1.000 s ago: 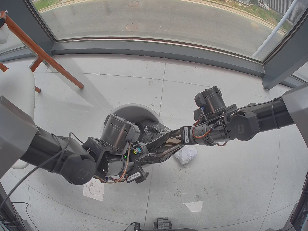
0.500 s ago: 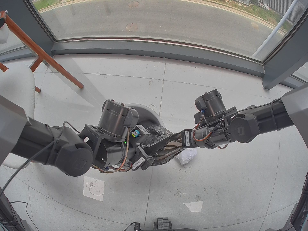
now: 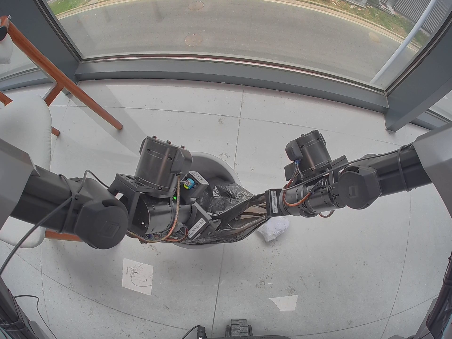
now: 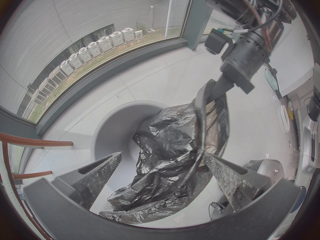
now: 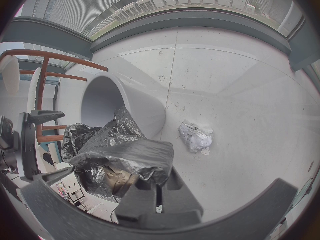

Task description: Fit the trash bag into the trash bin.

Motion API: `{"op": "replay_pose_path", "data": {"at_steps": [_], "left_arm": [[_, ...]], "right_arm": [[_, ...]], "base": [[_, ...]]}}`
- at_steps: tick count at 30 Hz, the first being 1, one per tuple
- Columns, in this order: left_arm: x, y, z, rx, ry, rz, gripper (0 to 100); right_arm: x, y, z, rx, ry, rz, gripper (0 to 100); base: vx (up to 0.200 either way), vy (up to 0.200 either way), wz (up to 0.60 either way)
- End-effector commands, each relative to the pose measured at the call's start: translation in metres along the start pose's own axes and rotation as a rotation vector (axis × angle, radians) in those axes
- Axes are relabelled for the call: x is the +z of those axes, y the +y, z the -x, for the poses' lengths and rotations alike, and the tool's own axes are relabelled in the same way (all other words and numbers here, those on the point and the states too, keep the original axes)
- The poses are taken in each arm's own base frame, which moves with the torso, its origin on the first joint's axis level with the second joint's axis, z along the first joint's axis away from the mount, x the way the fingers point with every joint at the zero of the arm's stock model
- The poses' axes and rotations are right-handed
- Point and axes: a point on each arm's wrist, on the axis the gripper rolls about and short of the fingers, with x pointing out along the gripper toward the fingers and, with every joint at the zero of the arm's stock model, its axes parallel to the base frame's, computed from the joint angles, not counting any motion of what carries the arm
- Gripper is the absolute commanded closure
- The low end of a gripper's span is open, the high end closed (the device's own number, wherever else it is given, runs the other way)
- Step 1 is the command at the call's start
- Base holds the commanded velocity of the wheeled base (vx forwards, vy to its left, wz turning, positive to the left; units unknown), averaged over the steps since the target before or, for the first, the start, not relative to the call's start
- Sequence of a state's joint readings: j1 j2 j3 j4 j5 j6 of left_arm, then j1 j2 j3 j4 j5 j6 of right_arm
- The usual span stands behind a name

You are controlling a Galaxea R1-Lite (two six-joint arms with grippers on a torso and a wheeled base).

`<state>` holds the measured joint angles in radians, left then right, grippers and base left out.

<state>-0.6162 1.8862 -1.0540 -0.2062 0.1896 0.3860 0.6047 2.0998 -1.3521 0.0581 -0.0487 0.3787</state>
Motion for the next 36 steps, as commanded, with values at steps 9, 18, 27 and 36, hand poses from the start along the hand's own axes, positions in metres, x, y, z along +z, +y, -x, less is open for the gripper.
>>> {"op": "replay_pose_path", "data": {"at_steps": [9,18,27,36], "left_arm": [[-0.016,0.000,-0.024,-0.010,0.071,-0.003,100],[-0.012,-0.001,-0.035,-0.015,0.066,0.002,100],[0.033,0.021,-0.024,0.038,-0.041,0.123,100],[0.071,0.044,-0.003,0.045,-0.055,0.233,100]], "right_arm": [[0.002,0.001,0.002,0.005,-0.008,-0.001,100],[0.003,0.002,0.007,0.012,-0.017,0.001,100],[0.005,0.012,0.010,0.057,-0.072,0.097,100],[0.014,0.017,-0.002,0.139,-0.175,0.138,100]], "base": [[0.000,0.000,0.00],[0.000,0.000,0.00],[0.000,0.000,0.00],[0.000,0.000,0.00]]}}
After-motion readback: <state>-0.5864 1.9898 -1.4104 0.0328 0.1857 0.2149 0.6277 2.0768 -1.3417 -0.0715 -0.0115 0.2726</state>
